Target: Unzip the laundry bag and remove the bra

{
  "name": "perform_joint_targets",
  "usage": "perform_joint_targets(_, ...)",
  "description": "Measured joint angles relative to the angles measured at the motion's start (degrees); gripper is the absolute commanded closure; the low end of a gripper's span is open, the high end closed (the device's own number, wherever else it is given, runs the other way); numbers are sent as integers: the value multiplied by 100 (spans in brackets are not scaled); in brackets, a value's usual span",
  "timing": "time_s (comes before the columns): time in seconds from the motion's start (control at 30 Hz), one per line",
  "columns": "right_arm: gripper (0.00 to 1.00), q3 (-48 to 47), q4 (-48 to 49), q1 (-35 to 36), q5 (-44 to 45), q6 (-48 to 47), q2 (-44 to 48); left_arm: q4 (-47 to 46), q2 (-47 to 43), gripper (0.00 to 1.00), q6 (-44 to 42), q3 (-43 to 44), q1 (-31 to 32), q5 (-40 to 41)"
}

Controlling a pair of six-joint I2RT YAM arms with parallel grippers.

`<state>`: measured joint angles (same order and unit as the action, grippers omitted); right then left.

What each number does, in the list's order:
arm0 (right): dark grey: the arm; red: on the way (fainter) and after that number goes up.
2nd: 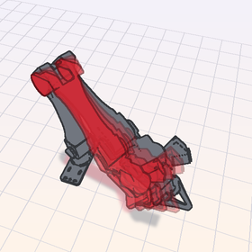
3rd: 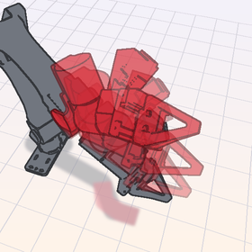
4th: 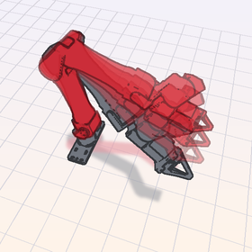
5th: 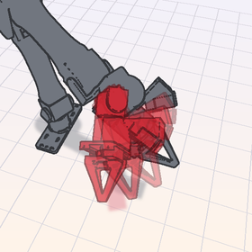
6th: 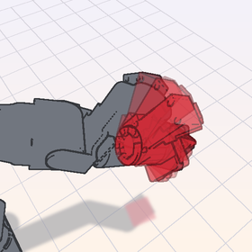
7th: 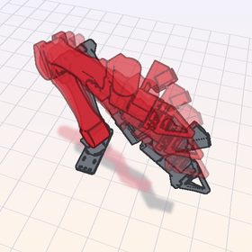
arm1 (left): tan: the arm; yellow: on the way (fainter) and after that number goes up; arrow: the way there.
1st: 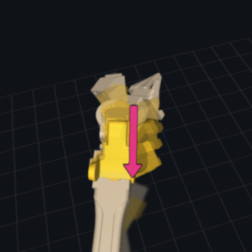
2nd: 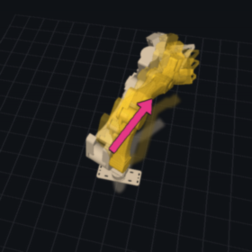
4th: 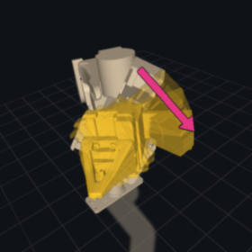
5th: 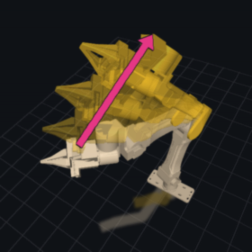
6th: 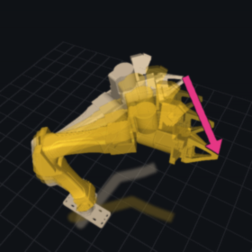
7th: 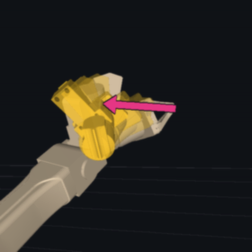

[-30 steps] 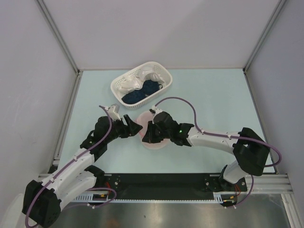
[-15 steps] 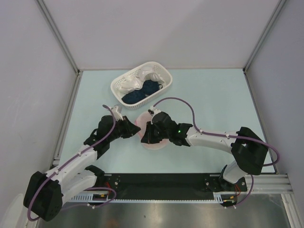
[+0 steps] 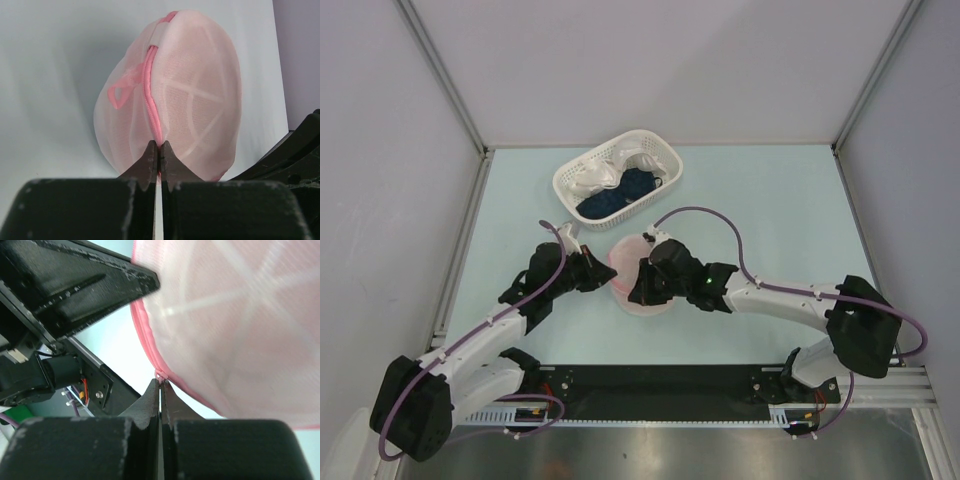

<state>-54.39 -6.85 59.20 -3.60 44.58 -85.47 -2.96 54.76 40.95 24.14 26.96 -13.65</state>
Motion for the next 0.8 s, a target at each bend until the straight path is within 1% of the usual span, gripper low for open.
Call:
perform_joint_targets(0.37, 100, 448, -404, 9, 308, 20, 540, -4, 76, 100, -9, 61, 2, 39)
perform_joint_targets(0.8, 100, 728, -614, -44, 492, 87, 894, 17, 76, 100, -92, 72, -7, 81)
